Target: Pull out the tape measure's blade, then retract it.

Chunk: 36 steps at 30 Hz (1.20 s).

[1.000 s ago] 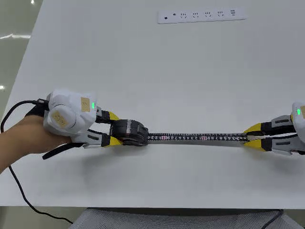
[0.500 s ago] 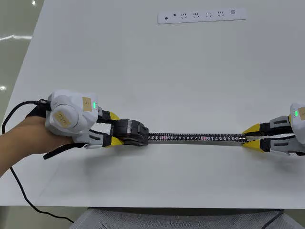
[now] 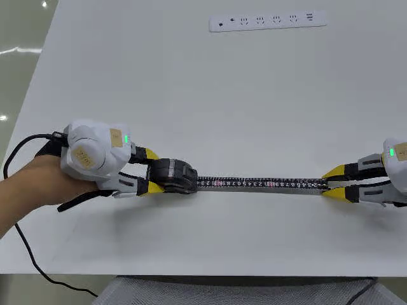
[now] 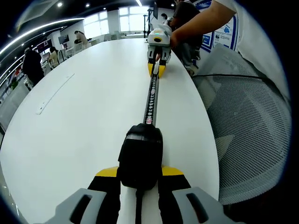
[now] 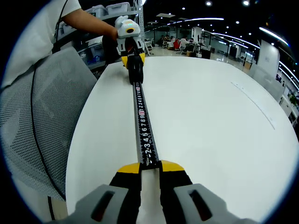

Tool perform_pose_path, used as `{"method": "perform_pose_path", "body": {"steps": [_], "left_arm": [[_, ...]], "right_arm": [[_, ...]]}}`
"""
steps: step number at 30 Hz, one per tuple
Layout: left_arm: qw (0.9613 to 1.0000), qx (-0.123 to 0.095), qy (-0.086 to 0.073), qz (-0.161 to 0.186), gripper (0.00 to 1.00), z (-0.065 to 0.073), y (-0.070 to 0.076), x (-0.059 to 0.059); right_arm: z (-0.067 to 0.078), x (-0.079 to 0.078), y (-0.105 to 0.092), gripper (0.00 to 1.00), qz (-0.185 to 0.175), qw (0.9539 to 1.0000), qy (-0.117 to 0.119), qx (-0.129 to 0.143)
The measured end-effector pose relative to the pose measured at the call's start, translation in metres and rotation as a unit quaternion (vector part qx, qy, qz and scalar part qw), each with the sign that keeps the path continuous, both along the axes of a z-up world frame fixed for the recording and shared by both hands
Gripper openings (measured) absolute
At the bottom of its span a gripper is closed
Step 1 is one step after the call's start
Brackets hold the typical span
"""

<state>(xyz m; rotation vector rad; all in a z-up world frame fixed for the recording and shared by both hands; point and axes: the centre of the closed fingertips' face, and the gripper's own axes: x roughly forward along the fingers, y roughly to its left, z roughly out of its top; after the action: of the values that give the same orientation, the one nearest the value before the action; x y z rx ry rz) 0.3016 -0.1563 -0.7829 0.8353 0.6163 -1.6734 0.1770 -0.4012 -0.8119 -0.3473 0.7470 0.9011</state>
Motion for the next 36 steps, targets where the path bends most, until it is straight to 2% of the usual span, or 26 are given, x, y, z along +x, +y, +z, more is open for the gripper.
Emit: {"method": "perform_pose_path", "body": {"steps": [8, 9, 11, 19, 25, 27, 31, 32, 36], "left_arm": [[1.0000, 0.005, 0.003, 0.000, 0.28, 0.000, 0.000, 0.000], [1.0000, 0.005, 0.004, 0.001, 0.29, 0.000, 0.000, -0.001], [1.0000, 0.006, 0.004, 0.002, 0.29, 0.000, 0.000, -0.001], [0.9999, 0.007, 0.005, 0.006, 0.29, 0.001, 0.000, -0.001], [0.9998, -0.002, 0.014, 0.016, 0.30, 0.005, -0.002, -0.002], [0.9995, 0.003, 0.018, 0.025, 0.31, 0.005, -0.001, -0.001], [0.9993, 0.001, 0.022, 0.032, 0.33, 0.008, -0.001, -0.001], [0.9989, 0.001, 0.028, 0.037, 0.33, 0.009, -0.001, -0.002], [0.9980, -0.003, 0.034, 0.053, 0.37, 0.013, 0.000, 0.000]], "right_arm": [[0.000, 0.001, -0.001, 0.14, -0.008, 1.0000, -0.002, 0.003], [-0.002, -0.001, -0.004, 0.14, -0.013, 0.9999, 0.006, -0.004], [0.001, 0.000, -0.001, 0.16, -0.015, 0.9998, 0.000, 0.012], [0.003, 0.000, 0.004, 0.21, -0.024, 0.9995, -0.002, 0.020], [0.007, 0.001, 0.002, 0.26, -0.032, 0.9992, -0.006, 0.024], [0.008, 0.000, 0.002, 0.26, -0.033, 0.9991, -0.004, 0.025], [0.008, -0.001, 0.003, 0.28, -0.036, 0.9990, -0.005, 0.025], [0.009, -0.001, 0.003, 0.28, -0.039, 0.9989, -0.003, 0.027], [0.010, -0.002, 0.004, 0.31, -0.046, 0.9985, -0.003, 0.031]]}}
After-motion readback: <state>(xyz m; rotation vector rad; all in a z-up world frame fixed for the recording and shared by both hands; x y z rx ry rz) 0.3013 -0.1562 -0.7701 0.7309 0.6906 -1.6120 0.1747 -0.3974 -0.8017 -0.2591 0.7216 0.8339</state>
